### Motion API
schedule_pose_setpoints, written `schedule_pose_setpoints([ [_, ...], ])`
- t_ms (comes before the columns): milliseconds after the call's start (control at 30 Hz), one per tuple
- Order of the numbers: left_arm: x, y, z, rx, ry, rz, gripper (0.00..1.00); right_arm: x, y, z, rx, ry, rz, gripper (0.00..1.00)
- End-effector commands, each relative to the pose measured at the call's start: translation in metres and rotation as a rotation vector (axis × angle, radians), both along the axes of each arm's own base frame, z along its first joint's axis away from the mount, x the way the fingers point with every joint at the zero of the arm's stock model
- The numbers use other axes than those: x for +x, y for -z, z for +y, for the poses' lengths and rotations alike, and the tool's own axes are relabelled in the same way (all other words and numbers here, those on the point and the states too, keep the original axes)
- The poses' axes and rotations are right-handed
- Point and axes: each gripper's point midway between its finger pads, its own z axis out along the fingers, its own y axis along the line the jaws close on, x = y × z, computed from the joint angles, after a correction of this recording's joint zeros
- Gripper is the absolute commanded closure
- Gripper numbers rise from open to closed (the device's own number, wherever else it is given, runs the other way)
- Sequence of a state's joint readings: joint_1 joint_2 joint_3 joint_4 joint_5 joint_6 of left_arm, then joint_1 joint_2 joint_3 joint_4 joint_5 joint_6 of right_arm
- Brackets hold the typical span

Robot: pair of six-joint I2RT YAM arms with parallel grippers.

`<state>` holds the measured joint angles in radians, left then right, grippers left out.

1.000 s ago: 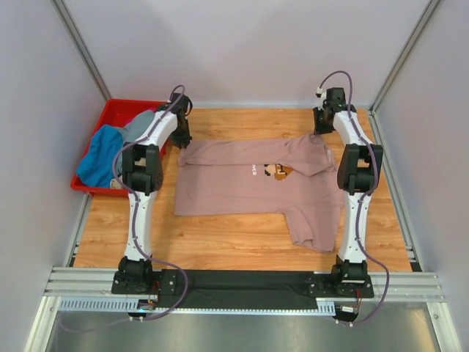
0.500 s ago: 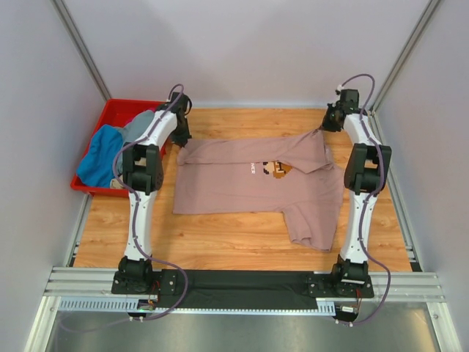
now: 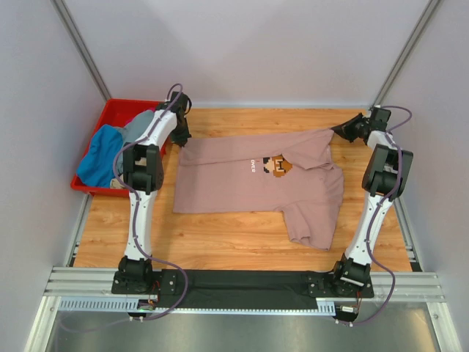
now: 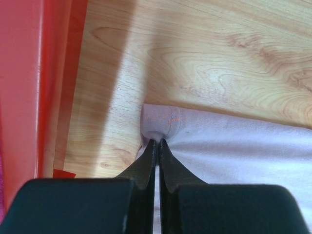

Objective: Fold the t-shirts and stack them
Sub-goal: Fold the tshirt

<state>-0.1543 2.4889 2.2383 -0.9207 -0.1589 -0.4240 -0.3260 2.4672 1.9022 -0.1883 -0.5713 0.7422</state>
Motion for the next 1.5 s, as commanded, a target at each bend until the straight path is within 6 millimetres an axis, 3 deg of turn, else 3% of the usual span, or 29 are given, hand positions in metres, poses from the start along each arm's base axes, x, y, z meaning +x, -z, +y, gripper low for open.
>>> schedule_pose_setpoints([
  [0,-0.004,0.016,0.019,0.035,-0.049,0.047,1.0,0.024,-0.069,0.01,0.095,-0.054,-0.199,1.0],
  [100,-0.003,0.014,0.019,0.031,-0.049,0.04,1.0,0.024,-0.066,0.014,0.138,-0.061,-0.195,0.99],
  [200,0.001,0.003,0.01,-0.013,-0.028,0.018,1.0,0.021,-0.064,0.015,0.127,-0.068,-0.179,0.85],
  [233,0.003,-0.002,0.004,-0.047,-0.013,0.006,1.0,0.019,-0.067,0.014,0.117,-0.07,-0.175,0.76],
  [300,0.005,-0.016,0.001,-0.066,-0.014,-0.017,0.86,0.012,-0.064,0.012,0.074,-0.068,-0.135,0.69],
  [333,0.006,-0.022,-0.001,-0.075,-0.014,-0.025,0.81,0.011,-0.074,0.007,0.034,-0.047,-0.133,0.64],
  [367,0.007,-0.035,-0.002,-0.083,-0.014,-0.049,0.72,0.001,-0.067,0.005,0.005,-0.048,-0.089,0.62],
  [433,0.011,-0.049,-0.008,-0.119,-0.006,-0.081,0.66,-0.007,-0.081,-0.001,-0.066,-0.024,-0.07,0.6],
  [467,0.013,-0.063,-0.011,-0.135,0.002,-0.108,0.61,-0.019,-0.076,0.001,-0.074,-0.027,-0.006,0.6],
  [533,0.015,-0.078,-0.018,-0.176,0.009,-0.137,0.59,-0.033,-0.081,-0.003,-0.171,-0.034,0.029,0.6],
  [567,0.015,-0.088,-0.018,-0.182,0.002,-0.155,0.57,-0.05,-0.069,0.0,-0.176,-0.043,0.104,0.6],
  [633,0.011,-0.095,-0.023,-0.207,0.012,-0.154,0.57,-0.067,-0.072,-0.002,-0.228,-0.053,0.142,0.6],
  [700,0.006,-0.106,-0.022,-0.202,0.016,-0.164,0.56,-0.093,-0.055,0.001,-0.24,-0.062,0.23,0.6],
  [800,-0.013,-0.098,-0.022,-0.177,0.027,-0.1,0.57,-0.126,-0.045,0.002,-0.28,-0.055,0.315,0.63],
  [933,-0.037,-0.084,-0.007,-0.066,0.022,-0.014,0.58,-0.154,-0.032,0.007,-0.263,-0.039,0.392,0.65],
  [1100,-0.056,-0.078,-0.006,-0.025,0.07,0.036,0.58,-0.169,-0.032,0.012,-0.308,-0.028,0.447,0.64],
  [1200,-0.066,-0.07,-0.01,-0.038,0.083,0.073,0.58,-0.179,-0.022,0.011,-0.31,-0.001,0.487,0.65],
  [1367,-0.084,-0.044,-0.008,-0.034,0.065,0.151,0.59,-0.195,-0.002,-0.003,-0.391,0.035,0.558,0.67],
  [1467,-0.091,-0.034,0.005,0.035,0.021,0.216,0.6,-0.199,0.001,-0.012,-0.435,0.036,0.583,0.68],
])
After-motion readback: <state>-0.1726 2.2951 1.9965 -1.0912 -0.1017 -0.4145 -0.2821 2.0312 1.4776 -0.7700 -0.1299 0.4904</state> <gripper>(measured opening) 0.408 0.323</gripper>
